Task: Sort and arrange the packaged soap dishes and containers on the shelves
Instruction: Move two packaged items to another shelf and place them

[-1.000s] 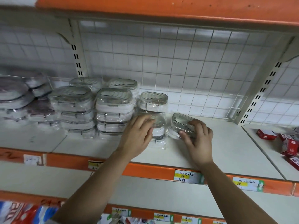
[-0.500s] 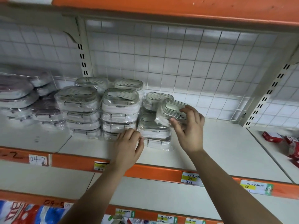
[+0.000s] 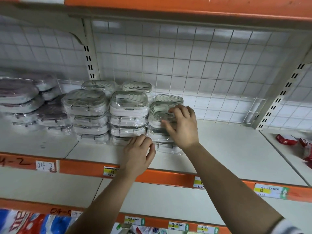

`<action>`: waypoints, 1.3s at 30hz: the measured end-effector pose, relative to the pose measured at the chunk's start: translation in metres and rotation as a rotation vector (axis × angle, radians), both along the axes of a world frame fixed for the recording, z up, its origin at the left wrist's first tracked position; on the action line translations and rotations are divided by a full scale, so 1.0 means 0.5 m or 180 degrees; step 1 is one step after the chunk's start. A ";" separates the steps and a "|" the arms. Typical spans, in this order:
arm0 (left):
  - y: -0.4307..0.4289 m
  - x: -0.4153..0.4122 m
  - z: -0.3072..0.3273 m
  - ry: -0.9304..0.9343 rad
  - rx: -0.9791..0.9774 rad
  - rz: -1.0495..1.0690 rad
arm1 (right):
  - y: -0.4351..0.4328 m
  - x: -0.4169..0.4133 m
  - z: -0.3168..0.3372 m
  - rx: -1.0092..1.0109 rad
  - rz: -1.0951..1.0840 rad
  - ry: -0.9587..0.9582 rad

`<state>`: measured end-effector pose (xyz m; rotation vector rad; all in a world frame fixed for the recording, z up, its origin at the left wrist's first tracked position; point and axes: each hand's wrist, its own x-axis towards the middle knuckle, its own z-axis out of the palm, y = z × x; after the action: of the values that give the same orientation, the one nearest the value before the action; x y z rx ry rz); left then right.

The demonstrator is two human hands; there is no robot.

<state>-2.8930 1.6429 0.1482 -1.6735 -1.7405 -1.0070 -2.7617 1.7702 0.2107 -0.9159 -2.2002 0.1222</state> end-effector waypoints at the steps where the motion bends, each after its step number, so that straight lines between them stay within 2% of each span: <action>1: 0.000 0.001 0.000 0.0039 0.0004 -0.0004 | -0.002 0.007 0.001 -0.0051 0.0027 -0.0059; 7: -0.001 0.003 0.000 0.0001 -0.0078 0.0093 | -0.027 0.034 0.003 0.0001 0.0120 -0.0134; 11: -0.004 0.006 0.003 -0.0033 -0.0118 0.0128 | -0.025 0.027 0.006 -0.0403 0.0081 -0.0219; 15: -0.008 0.010 0.012 -0.0064 -0.0174 0.0090 | -0.021 0.032 0.011 -0.0522 -0.0018 -0.0487; 22: -0.020 0.066 0.025 -0.0241 -0.0195 -0.0142 | -0.045 0.106 -0.002 -0.0314 -0.0128 -0.0042; 33: -0.054 0.290 0.016 -0.0117 -0.0495 -0.0500 | -0.129 0.358 -0.038 -0.0480 -0.0433 0.0172; 39: -0.104 0.420 -0.017 -0.0035 -0.0614 -0.0576 | -0.201 0.510 -0.096 -0.0371 -0.0559 0.0142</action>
<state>-2.6832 1.5909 0.1398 -1.9796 -1.7654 -0.9523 -2.5065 1.6696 0.1625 -1.1556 -2.0788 0.1870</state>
